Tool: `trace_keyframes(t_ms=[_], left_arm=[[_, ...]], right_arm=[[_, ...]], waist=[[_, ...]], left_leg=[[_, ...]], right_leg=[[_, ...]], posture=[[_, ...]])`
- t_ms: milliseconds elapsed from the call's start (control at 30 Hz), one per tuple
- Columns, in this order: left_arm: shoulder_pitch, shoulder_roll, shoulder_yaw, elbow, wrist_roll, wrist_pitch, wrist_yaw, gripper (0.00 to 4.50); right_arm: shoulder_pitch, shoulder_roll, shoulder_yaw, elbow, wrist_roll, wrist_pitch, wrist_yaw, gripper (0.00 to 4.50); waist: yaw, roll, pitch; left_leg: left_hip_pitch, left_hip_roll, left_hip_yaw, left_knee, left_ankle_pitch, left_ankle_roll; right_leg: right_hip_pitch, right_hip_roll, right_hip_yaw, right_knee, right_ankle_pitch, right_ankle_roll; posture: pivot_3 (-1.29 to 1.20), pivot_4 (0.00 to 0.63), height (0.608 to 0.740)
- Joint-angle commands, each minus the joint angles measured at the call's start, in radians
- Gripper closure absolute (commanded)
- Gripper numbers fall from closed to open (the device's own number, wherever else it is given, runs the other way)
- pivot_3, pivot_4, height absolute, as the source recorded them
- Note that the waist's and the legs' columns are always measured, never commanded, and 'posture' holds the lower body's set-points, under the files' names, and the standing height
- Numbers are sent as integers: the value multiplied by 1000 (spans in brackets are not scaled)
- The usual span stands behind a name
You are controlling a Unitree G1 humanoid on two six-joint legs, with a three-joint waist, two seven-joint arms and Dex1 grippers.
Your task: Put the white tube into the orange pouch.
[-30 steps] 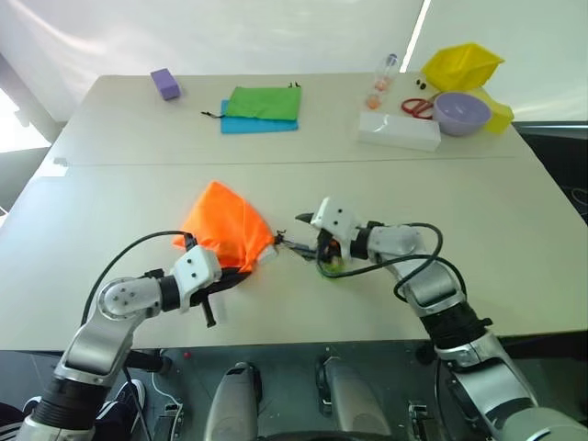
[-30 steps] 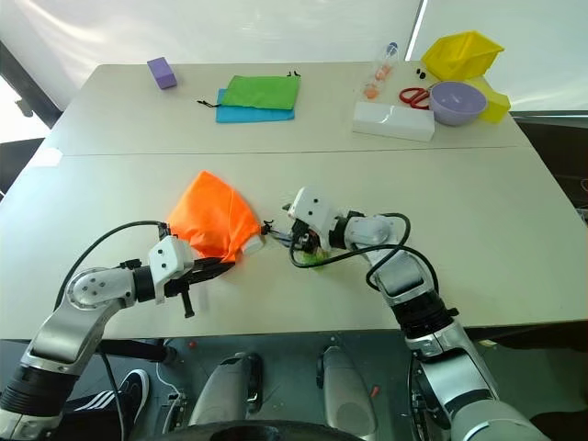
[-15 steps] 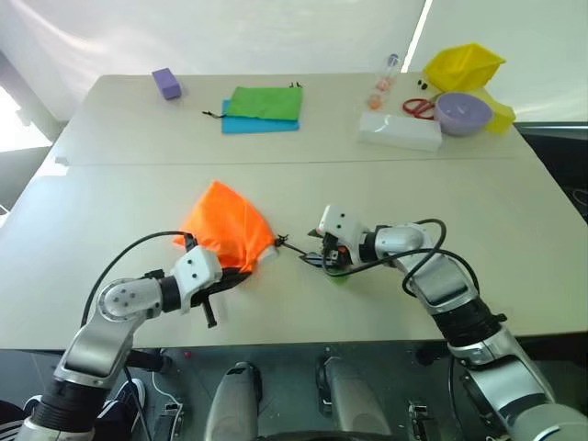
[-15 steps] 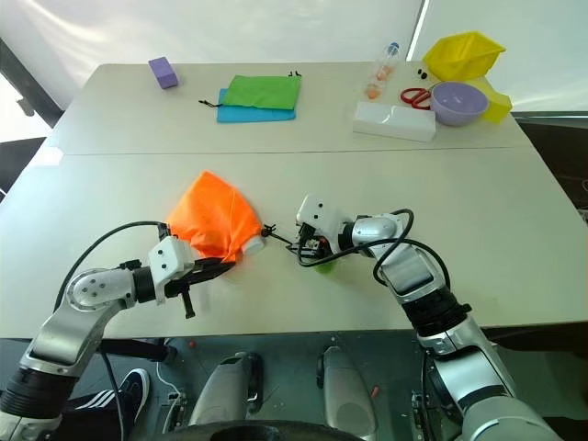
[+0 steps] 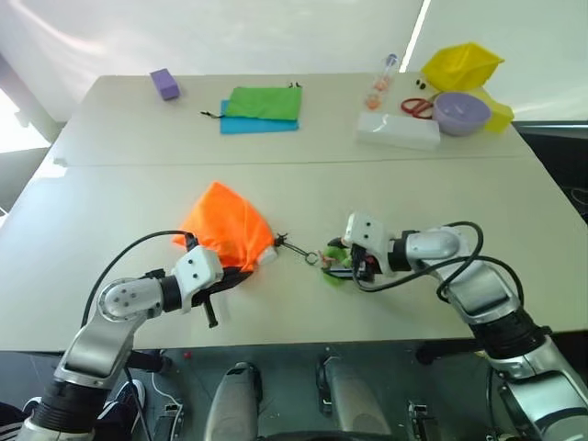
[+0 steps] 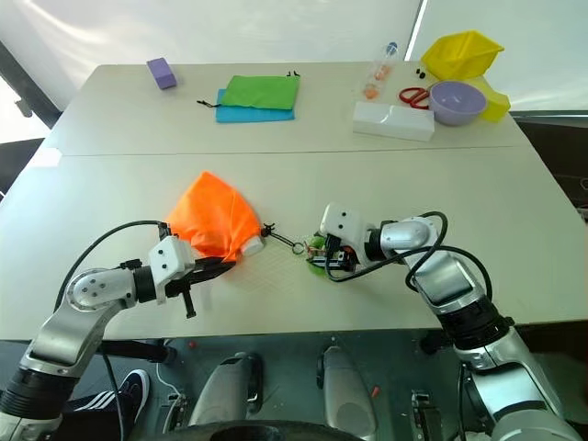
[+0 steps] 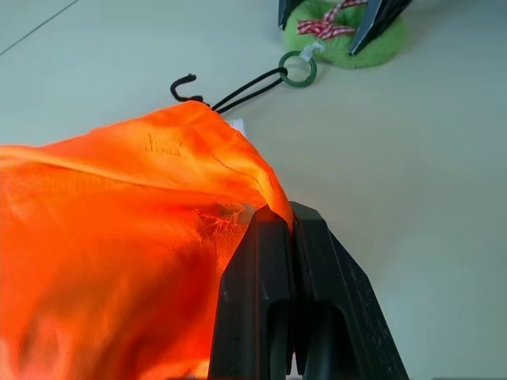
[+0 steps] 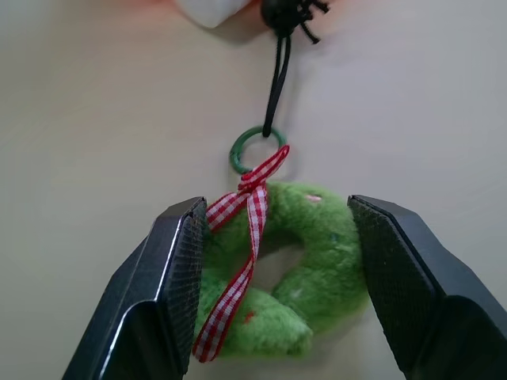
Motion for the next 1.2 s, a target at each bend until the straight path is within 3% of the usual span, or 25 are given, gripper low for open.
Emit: trace_keyframes(t_ms=[33, 67, 167, 267, 333, 600, 867, 1033, 1200], left_arm=[[1, -2, 4, 8, -5, -30, -10, 4500], [4, -2, 5, 11, -5, -36, -11, 4500], [19, 2, 9, 21, -4, -57, -19, 4500], [37, 9, 15, 28, -7, -76, -26, 4500], [46, 17, 19, 33, -7, -89, -35, 4500], [67, 65, 61, 32, -40, -113, -93, 4500], [25, 82, 45, 98, 5, -185, -112, 4500], [18, 86, 22, 86, -14, -194, -162, 4500], [23, 84, 10, 88, -6, -201, -192, 4500]], right_arm=[[5, -1, 30, 37, -41, -28, -11, 1562], [8, -11, 38, 46, -52, -38, -8, 1562], [14, -13, 14, 37, -23, -23, 9, 2395], [26, -38, 7, 13, -9, -10, 40, 3897], [35, -56, 2, 1, -1, -11, 60, 4452], [87, -122, -79, -142, 159, 96, 151, 4452], [172, -301, -160, -236, 295, 170, 277, 4452], [170, -320, -184, -207, 306, 155, 263, 4452], [173, -295, -120, -177, 240, 100, 222, 4452]], waist=[[2, 0, 0], [2, 0, 0], [2, -1, 0], [2, -1, 0], [3, -1, 0], [7, -1, 0], [7, -1, 0], [2, -1, 0], [5, -1, 0]], left_leg=[[0, 0, 0, 0, 0, 0], [0, 0, 0, 0, 0, 0], [0, 0, 0, 2, 0, 0], [0, 0, 0, 3, 0, 0], [0, 0, 0, 3, 0, 0], [-1, 0, 0, 1, 0, 0], [-1, 0, 0, 1, 0, 0], [-1, 0, 1, 0, 0, -1], [-1, 0, 1, 0, 0, -1]], right_leg=[[0, 0, 0, 0, 0, 0], [0, 0, 0, 0, 0, 0], [1, 0, 0, 0, 0, 0], [1, -1, 0, 0, 0, 0], [1, -1, 0, 0, 0, 0], [0, -2, 0, -1, 0, 0], [0, -2, 0, -1, -2, 4], [-1, -2, 0, -2, -3, 4], [-1, -2, 0, -2, -2, 4]], posture=[[0, 150, 740], [0, 150, 740], [0, 150, 740], [0, 150, 740], [0, 150, 740], [0, 150, 740], [0, 150, 740], [0, 150, 740], [0, 150, 740]])
